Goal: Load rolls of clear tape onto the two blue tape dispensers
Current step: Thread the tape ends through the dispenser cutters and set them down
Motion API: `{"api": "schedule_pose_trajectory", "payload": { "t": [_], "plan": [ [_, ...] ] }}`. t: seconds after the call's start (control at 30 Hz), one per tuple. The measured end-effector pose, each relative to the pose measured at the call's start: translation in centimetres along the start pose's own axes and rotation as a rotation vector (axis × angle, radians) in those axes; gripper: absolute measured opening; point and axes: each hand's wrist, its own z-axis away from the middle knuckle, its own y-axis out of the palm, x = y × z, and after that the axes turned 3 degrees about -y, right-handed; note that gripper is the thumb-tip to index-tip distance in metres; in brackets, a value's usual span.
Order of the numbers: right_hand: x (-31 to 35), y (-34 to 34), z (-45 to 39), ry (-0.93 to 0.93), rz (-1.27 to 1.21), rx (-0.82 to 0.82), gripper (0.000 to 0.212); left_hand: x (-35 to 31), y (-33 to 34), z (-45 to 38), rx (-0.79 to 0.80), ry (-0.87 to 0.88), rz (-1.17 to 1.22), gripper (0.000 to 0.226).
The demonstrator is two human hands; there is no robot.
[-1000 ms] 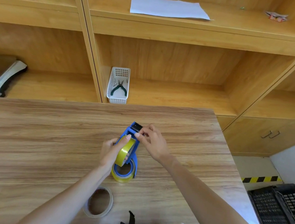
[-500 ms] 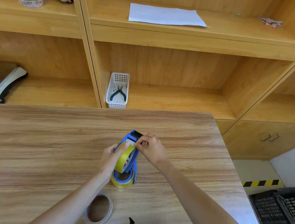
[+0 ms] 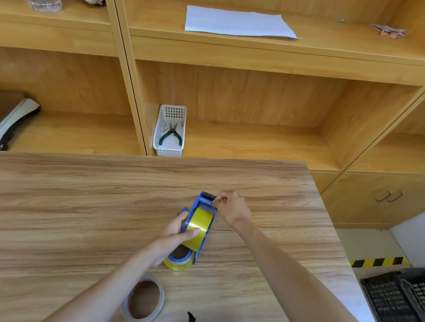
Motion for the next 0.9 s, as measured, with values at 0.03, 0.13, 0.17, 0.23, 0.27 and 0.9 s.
{"api": "schedule_pose_trajectory", "payload": {
  "t": [0.03, 0.13, 0.17, 0.23, 0.27, 0.9],
  "plan": [
    [0.0, 0.0, -0.1, 0.004, 0.012, 0.002, 0.014, 0.0, -0.1, 0.1, 0.024, -0.012, -0.008, 0.066],
    [0.1, 0.0, -0.2, 0.020, 0.013, -0.022, 0.014, 0.9, -0.4, -0.6, 0.054, -0.025, 0.038, 0.074],
    [0.2, 0.1, -0.3, 0.025, 0.008, -0.026, 0.014, 0.9, -0.1, -0.5, 0.029, -0.045, 0.072, 0.083],
    [0.4, 0.4, -0.3, 0.014, -0.005, -0.025, 0.014, 0.5, 0.2, -0.7, -0.055, -0.080, 0.166, 0.081],
    [0.5, 0.6, -0.3, -0.001, -0.009, -0.022, 0.013, 0.0, 0.6, -0.6, -0.105, -0.089, 0.217, 0.057],
    [0.9, 0.2, -2.2, 0.032, -0.036, -0.083, 0.018, -0.5, 0.2, -0.9, 0.142, 0.025, 0.131, 0.052]
  ]
}}
